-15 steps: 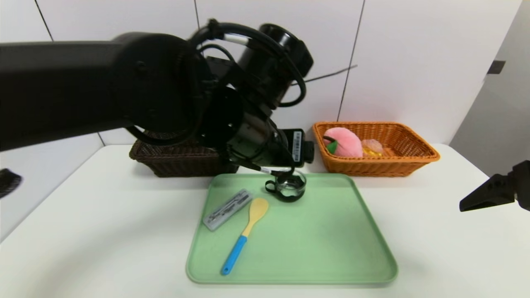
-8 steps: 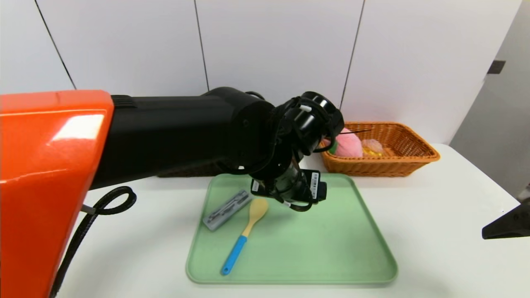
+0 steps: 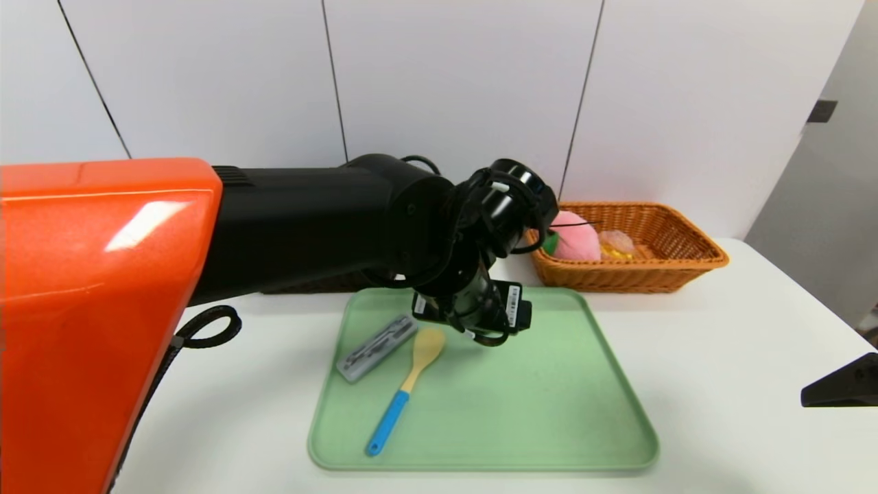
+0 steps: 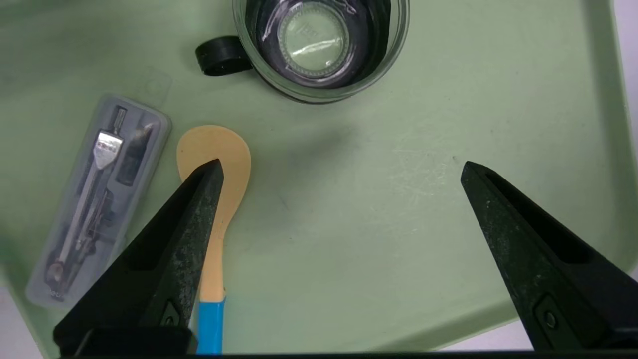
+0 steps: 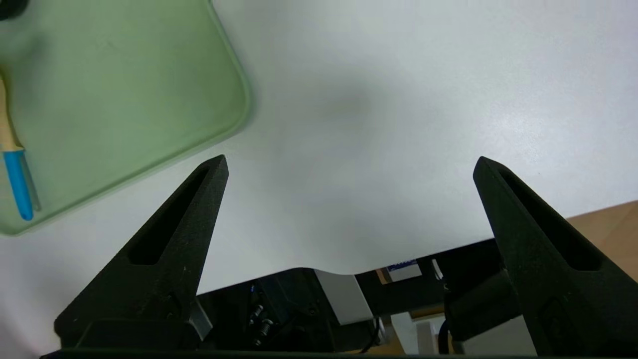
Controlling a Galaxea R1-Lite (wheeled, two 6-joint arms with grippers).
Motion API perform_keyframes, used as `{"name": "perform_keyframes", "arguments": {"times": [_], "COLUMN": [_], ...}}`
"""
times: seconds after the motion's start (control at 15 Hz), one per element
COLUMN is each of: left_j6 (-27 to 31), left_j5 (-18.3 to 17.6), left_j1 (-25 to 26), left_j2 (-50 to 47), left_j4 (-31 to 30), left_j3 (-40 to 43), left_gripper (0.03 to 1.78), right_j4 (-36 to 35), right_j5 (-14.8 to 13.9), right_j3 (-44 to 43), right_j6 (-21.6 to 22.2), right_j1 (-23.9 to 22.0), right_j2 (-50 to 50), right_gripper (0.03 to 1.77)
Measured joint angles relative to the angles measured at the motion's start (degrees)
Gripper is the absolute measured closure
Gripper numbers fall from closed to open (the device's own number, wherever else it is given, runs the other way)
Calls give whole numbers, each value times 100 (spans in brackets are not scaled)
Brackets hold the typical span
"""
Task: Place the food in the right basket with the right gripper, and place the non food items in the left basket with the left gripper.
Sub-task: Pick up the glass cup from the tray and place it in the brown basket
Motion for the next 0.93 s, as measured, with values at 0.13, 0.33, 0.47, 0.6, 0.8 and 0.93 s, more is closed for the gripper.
{"name": "perform_keyframes", "arguments": {"times": [0.13,0.33,0.47,0.6,0.8,0.93], "left_j6": [66,374,422,551,835,846], "left_j5": [16,226,289,289,221,138], "left_j1": [61,207,308,400,571,621], "left_j2": [-44,-33,38,134,291,366], "left_j4": [-327,-772,-917,-1111,-1391,-1375], "left_j3": [0,0,0,0,0,0], "left_gripper": [12,12,12,12,12,12], "right_j4": [-22,-24,-24,-24,-24,-26], "right_j5": [5,11,20,11,6,11], "right_j3": [66,119,140,194,282,310], "right_j6": [-2,0,0,5,16,17], "right_j1": [0,0,0,-6,-9,-15], "right_j2": [-32,-78,-117,-163,-255,-296], "right_gripper": [10,10,10,10,10,10]}}
